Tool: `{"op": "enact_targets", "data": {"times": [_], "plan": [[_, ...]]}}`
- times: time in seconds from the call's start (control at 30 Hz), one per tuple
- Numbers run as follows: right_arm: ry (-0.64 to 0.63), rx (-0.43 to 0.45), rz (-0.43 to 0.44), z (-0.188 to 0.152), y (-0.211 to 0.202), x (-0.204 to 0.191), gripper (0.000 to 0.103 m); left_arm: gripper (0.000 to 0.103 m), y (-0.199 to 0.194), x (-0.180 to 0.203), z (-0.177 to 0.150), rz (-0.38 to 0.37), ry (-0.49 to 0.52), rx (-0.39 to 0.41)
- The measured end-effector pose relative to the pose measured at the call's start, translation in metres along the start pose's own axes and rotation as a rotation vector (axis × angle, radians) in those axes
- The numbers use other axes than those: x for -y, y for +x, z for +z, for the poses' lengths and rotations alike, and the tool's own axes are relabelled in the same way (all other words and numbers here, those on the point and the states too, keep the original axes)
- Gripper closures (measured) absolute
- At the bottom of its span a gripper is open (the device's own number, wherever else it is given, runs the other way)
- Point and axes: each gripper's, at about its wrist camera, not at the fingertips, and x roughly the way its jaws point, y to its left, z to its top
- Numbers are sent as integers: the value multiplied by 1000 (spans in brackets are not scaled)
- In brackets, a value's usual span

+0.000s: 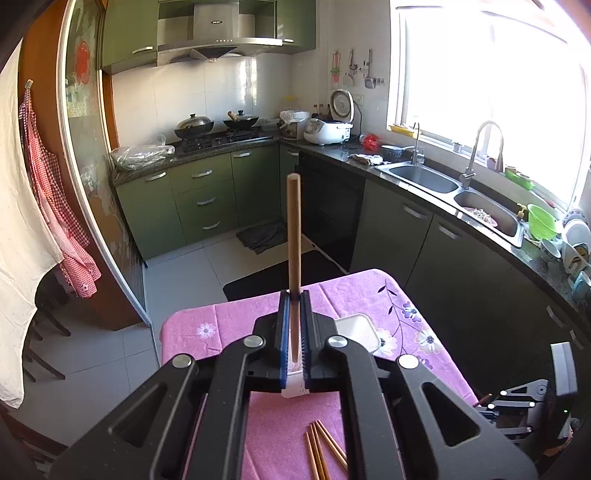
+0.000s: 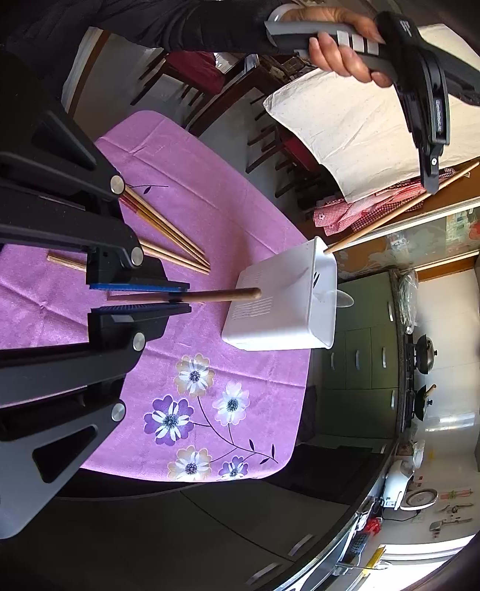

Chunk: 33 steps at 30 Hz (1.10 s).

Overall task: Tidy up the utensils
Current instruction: 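Lower the chopsticks into the white caddy and open both grippers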

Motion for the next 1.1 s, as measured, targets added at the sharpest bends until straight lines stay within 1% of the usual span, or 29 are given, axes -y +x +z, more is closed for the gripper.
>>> {"op": "enact_targets", "data": {"times": [0.1,0.2,0.3,0.4,0.47,0.57,0.73,0.83,0.9,1.0,1.1], "plan": [[-7,14,5,3,-5,-1,96,98,28,0,-7,1,0,-55],[-6,46,-1,14,-13,-1,97,97,53,0,-17,-5,-3,-116],[-14,69,-3,33,-18,-3,96,97,74,0,-30,1,7,-167],[-16,87,6,60,-22,-3,97,97,85,0,-42,1,21,-210],[-15,107,14,80,-25,-4,97,96,85,-2,-46,-3,26,-220],[2,141,44,112,-30,-3,97,81,73,-7,-50,-8,18,-207],[45,236,52,164,-41,4,96,81,39,-19,-58,-25,-7,-168],[62,271,17,188,-39,8,96,81,23,-22,-70,-34,-11,-165],[71,262,-14,199,-28,12,96,81,17,-23,-82,-39,-12,-182],[72,210,-67,204,1,16,96,81,15,-24,-102,-47,-7,-218],[82,139,-76,199,37,21,96,81,19,-25,-122,-64,-18,-278]]}}
